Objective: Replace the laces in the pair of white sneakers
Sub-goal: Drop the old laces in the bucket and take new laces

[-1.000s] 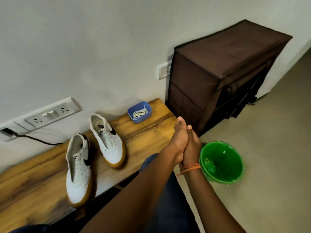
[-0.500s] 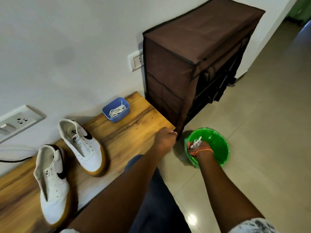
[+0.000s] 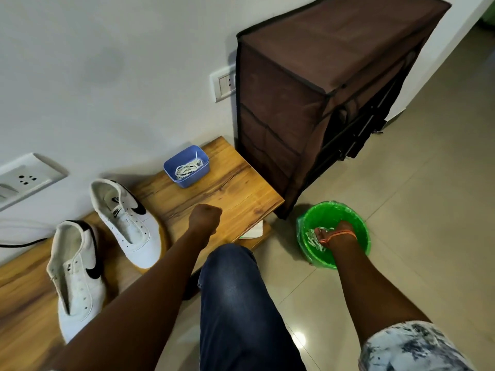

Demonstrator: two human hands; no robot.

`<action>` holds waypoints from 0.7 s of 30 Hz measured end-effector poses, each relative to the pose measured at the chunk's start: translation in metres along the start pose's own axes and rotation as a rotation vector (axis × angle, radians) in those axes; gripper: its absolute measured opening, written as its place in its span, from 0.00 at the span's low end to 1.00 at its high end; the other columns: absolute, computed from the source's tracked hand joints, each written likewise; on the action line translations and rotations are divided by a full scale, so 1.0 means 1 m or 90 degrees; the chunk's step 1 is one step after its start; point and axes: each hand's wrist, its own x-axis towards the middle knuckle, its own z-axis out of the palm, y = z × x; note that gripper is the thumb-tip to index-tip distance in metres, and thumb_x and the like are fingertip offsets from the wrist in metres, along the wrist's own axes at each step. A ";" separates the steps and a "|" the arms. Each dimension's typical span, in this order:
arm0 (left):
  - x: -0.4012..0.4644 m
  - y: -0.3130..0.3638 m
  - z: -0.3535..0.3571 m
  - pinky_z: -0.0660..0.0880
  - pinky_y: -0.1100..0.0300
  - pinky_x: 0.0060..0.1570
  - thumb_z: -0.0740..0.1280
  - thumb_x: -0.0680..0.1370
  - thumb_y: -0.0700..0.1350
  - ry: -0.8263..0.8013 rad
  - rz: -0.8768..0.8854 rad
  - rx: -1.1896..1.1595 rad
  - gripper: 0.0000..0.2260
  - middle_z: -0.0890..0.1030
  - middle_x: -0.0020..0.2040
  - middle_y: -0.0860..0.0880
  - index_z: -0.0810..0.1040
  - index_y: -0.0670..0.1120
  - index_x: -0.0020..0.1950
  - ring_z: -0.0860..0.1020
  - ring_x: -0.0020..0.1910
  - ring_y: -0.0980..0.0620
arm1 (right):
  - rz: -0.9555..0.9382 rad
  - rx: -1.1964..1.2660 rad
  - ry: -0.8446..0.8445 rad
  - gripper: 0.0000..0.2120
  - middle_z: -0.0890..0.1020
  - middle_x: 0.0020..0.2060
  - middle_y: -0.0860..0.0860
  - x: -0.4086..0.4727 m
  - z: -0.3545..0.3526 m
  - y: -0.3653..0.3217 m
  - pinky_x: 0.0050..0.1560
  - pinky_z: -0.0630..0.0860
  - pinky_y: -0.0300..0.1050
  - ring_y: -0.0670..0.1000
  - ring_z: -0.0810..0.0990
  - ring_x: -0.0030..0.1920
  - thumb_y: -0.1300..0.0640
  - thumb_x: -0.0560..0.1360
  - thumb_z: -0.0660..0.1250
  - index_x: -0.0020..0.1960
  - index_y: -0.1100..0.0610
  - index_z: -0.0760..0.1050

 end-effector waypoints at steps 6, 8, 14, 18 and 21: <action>0.015 -0.022 -0.010 0.67 0.55 0.40 0.66 0.78 0.39 0.011 0.002 0.010 0.08 0.71 0.31 0.44 0.77 0.41 0.38 0.69 0.32 0.48 | 0.018 0.018 0.005 0.11 0.72 0.38 0.52 0.053 0.051 0.026 0.35 0.70 0.45 0.50 0.71 0.35 0.58 0.82 0.54 0.41 0.58 0.68; 0.020 -0.028 -0.012 0.69 0.55 0.41 0.67 0.78 0.41 0.014 0.018 0.050 0.07 0.75 0.35 0.44 0.80 0.39 0.43 0.73 0.36 0.46 | 0.008 -0.006 -0.066 0.13 0.70 0.33 0.51 0.042 0.084 0.033 0.34 0.69 0.43 0.49 0.69 0.32 0.60 0.80 0.56 0.37 0.58 0.68; 0.047 -0.046 -0.021 0.67 0.55 0.66 0.64 0.77 0.40 0.014 0.144 0.433 0.19 0.69 0.67 0.38 0.70 0.41 0.68 0.70 0.65 0.41 | -0.074 -0.110 -0.259 0.12 0.70 0.28 0.52 0.000 0.194 0.064 0.26 0.65 0.39 0.48 0.67 0.25 0.62 0.78 0.61 0.37 0.57 0.69; 0.066 -0.054 -0.028 0.69 0.51 0.65 0.63 0.78 0.39 0.046 0.199 0.648 0.23 0.64 0.70 0.39 0.63 0.42 0.72 0.65 0.68 0.39 | -0.463 -0.444 -0.313 0.05 0.79 0.35 0.57 -0.020 0.272 0.088 0.36 0.77 0.49 0.54 0.77 0.34 0.58 0.73 0.66 0.39 0.57 0.74; 0.076 -0.051 -0.033 0.69 0.46 0.65 0.68 0.77 0.47 0.071 0.177 0.739 0.25 0.67 0.69 0.40 0.67 0.45 0.72 0.68 0.67 0.39 | -0.802 -0.780 -0.359 0.10 0.83 0.51 0.58 -0.025 0.318 0.091 0.50 0.75 0.45 0.58 0.80 0.53 0.66 0.74 0.64 0.51 0.59 0.80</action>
